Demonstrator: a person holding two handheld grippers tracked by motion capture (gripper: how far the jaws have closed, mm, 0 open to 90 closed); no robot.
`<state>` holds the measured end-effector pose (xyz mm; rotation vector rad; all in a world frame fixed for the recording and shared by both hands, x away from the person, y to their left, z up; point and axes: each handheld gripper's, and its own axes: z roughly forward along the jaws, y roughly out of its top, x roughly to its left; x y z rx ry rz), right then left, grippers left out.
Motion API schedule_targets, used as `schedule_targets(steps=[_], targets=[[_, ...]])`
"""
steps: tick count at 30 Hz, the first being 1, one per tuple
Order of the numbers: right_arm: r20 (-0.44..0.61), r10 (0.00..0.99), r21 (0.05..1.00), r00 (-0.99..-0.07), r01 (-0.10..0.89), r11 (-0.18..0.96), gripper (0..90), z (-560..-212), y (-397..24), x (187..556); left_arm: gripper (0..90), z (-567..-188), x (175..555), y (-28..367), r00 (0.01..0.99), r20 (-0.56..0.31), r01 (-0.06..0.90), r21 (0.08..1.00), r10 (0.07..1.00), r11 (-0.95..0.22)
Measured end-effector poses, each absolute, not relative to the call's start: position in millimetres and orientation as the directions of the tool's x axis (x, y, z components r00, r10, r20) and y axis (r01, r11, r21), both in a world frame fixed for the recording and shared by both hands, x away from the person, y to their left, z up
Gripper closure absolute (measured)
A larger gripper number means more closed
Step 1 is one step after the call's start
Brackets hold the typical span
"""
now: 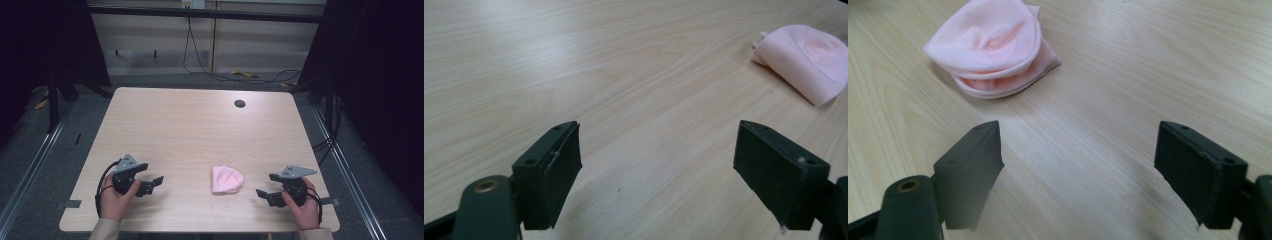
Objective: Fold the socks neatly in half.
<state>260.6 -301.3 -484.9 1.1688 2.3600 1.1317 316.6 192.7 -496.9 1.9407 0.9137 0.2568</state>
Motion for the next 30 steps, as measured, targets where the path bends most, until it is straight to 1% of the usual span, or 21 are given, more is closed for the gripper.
schedule_targets(steps=[9,14,19,30], targets=[[0.084,0.765,0.755,-0.639,0.542,0.37,19.1,-485,-307,260,19.1,-500,315,211,0.679,-0.146,0.488,0.822,0.719,-0.294],[0.081,0.771,0.752,-0.632,0.546,0.369,19.1,-486,-312,258,19.2,-502,313,221,0.681,-0.138,0.487,0.819,0.719,-0.303],[0.05,0.778,0.738,-0.626,0.548,0.393,19.1,-488,-319,257,19.6,-505,313,231,0.667,-0.141,0.498,0.815,0.731,-0.297],[0.063,0.797,0.741,-0.601,0.562,0.366,19.1,-491,-331,255,19.6,-507,313,245,0.637,-0.136,0.513,0.81,0.759,-0.285]])
